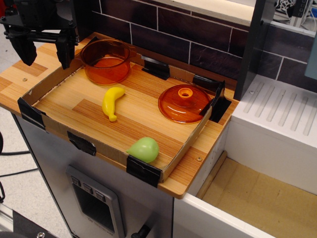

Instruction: Put banana in pot

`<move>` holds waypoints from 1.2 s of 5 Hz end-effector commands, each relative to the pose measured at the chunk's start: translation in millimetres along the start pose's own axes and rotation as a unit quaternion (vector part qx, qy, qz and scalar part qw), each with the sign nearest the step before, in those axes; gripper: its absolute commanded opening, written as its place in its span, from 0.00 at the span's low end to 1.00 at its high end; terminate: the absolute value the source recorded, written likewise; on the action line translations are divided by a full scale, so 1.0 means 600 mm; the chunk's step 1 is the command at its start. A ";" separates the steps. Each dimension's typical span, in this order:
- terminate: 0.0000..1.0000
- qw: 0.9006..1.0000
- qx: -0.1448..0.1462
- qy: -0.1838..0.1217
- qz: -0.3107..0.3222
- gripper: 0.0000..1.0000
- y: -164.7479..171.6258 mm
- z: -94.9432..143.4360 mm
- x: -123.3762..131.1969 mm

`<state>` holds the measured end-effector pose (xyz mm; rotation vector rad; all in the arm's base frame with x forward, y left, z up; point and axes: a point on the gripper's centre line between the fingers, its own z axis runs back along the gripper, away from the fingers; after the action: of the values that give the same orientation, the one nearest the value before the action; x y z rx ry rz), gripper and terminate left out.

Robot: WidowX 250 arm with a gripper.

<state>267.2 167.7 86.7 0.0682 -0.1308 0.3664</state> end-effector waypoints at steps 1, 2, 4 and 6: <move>0.00 1.000 0.000 0.000 0.000 1.00 0.000 0.000 0.000; 0.00 1.000 -0.022 0.004 0.006 1.00 -0.028 -0.014 -0.002; 0.00 0.997 -0.060 0.019 0.032 1.00 -0.090 -0.035 0.006; 0.00 0.998 -0.043 0.022 0.045 1.00 -0.143 -0.081 0.002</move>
<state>299.7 88.4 23.9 -0.0343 -0.0671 0.4540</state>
